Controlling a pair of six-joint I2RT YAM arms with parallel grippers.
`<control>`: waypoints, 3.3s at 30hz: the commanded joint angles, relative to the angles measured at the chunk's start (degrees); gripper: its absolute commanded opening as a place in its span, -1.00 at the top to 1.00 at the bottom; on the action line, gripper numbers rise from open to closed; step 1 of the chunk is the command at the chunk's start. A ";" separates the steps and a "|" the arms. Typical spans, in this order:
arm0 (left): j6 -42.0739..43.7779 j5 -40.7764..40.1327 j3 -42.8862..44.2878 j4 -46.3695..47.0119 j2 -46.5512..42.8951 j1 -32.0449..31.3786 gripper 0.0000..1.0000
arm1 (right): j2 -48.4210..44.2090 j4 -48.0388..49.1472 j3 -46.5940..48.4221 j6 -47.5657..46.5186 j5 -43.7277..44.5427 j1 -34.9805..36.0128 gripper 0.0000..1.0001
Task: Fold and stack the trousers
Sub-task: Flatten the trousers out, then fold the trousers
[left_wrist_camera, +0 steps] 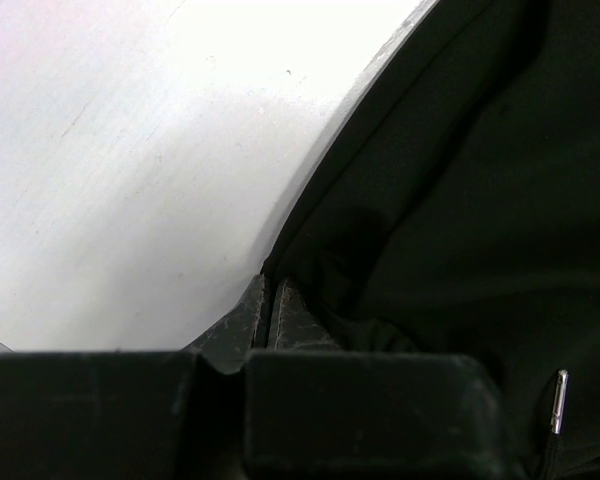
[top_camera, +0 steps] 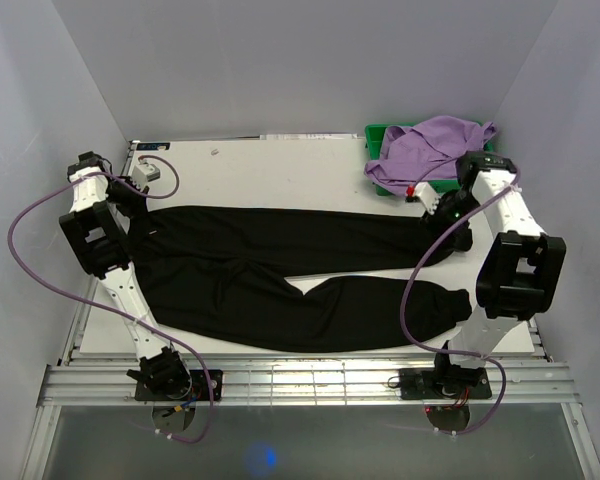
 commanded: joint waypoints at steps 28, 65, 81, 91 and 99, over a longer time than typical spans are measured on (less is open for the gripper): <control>-3.14 -3.27 -4.84 1.19 -2.33 -0.32 1.00 | 5.04 4.34 -9.33 -2.96 5.16 -1.35 -0.06; -1.91 -4.24 -4.40 1.54 -2.59 -1.55 1.00 | 29.40 16.63 20.14 -4.97 0.66 -0.56 0.02; -8.94 2.18 -9.83 20.06 -13.21 -0.14 1.00 | 16.40 12.85 21.38 -5.42 -1.00 -5.22 0.85; -8.41 9.81 -21.26 28.52 -27.01 2.57 1.00 | -1.61 12.50 5.14 -7.70 -4.17 -8.03 0.85; 11.40 18.35 -43.84 26.24 -44.06 10.83 1.00 | -24.72 13.73 -20.17 -22.53 -3.38 -13.39 0.85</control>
